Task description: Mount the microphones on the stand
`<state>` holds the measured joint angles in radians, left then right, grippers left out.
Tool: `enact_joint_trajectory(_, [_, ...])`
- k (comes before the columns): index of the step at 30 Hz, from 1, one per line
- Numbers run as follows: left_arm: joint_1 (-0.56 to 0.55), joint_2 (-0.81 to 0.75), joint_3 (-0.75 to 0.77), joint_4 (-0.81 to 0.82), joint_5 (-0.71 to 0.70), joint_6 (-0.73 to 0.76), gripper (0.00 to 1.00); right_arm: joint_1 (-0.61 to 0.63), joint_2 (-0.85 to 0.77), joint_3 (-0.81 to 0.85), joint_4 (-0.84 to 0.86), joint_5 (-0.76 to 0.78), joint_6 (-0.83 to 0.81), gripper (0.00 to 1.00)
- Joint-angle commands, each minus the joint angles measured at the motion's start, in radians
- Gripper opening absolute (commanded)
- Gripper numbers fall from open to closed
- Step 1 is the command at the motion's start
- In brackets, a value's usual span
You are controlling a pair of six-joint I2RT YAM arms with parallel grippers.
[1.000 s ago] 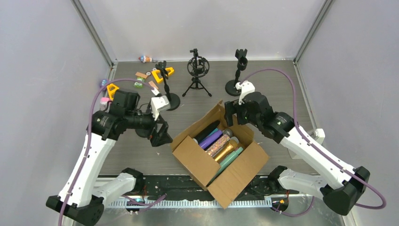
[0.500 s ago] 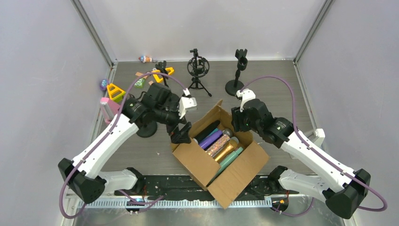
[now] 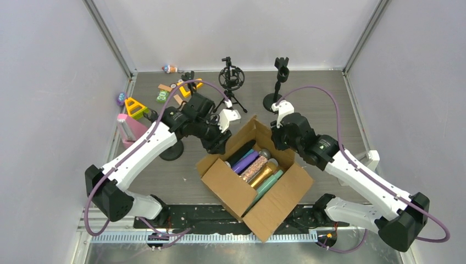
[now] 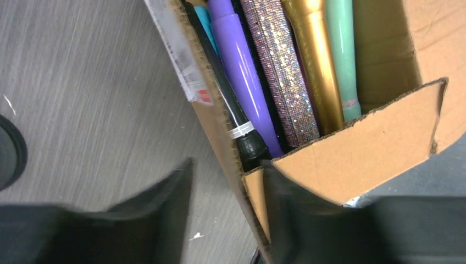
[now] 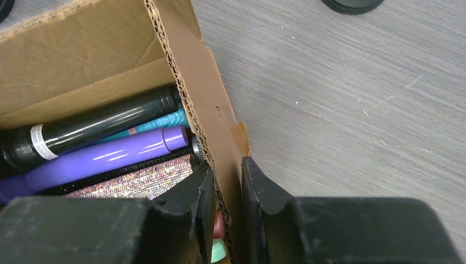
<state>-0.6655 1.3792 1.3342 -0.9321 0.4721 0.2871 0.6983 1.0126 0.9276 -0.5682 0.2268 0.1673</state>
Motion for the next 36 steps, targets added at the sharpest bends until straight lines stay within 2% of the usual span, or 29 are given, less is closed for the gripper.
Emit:
enact_joint_trajectory(1, [-0.006, -0.015, 0.065, -0.064, -0.003, -0.011, 0.23, 0.0, 0.085, 0.056, 0.113, 0.004, -0.01, 0.26])
enact_joint_trajectory(2, [-0.006, -0.017, 0.075, -0.082, -0.005, -0.013, 0.09, 0.0, 0.096, 0.067, 0.121, -0.007, -0.01, 0.26])
enact_joint_trajectory(3, [-0.007, -0.022, 0.082, -0.1, -0.005, -0.017, 0.0, 0.0, 0.116, 0.073, 0.14, -0.018, -0.01, 0.25])
enact_joint_trajectory(8, [-0.008, -0.05, 0.118, -0.176, 0.079, -0.006, 0.0, 0.0, 0.191, 0.135, 0.177, -0.072, -0.018, 0.21])
enact_joint_trajectory(16, [-0.008, -0.073, 0.16, -0.358, 0.398, 0.057, 0.0, 0.002, 0.315, 0.253, 0.194, -0.166, -0.029, 0.17])
enact_joint_trajectory(22, [-0.007, -0.095, 0.172, -0.424, 0.542, 0.114, 0.0, 0.007, 0.345, 0.313, 0.163, -0.209, -0.05, 0.13])
enact_joint_trajectory(23, [-0.007, -0.097, 0.173, -0.434, 0.553, 0.116, 0.06, 0.01, 0.346, 0.318, 0.16, -0.21, -0.055, 0.13])
enact_joint_trajectory(24, [-0.008, -0.101, 0.174, -0.449, 0.568, 0.121, 0.22, 0.013, 0.345, 0.321, 0.158, -0.232, -0.056, 0.14])
enact_joint_trajectory(26, [-0.008, -0.12, 0.165, -0.497, 0.617, 0.15, 0.62, 0.032, 0.342, 0.32, 0.161, -0.252, -0.061, 0.14])
enact_joint_trajectory(28, [-0.008, -0.158, 0.135, -0.494, 0.6, 0.156, 0.88, 0.058, 0.339, 0.308, 0.176, -0.256, -0.072, 0.13])
enact_joint_trajectory(29, [-0.009, -0.177, 0.122, -0.484, 0.563, 0.158, 0.98, 0.074, 0.336, 0.293, 0.186, -0.258, -0.075, 0.13])
enact_joint_trajectory(33, [-0.007, -0.259, 0.147, -0.375, 0.255, 0.116, 0.99, 0.125, 0.339, 0.265, 0.231, -0.287, -0.085, 0.13])
enact_joint_trajectory(36, [-0.008, -0.351, 0.149, -0.184, -0.036, 0.094, 0.99, 0.16, 0.336, 0.255, 0.274, -0.309, -0.092, 0.13])
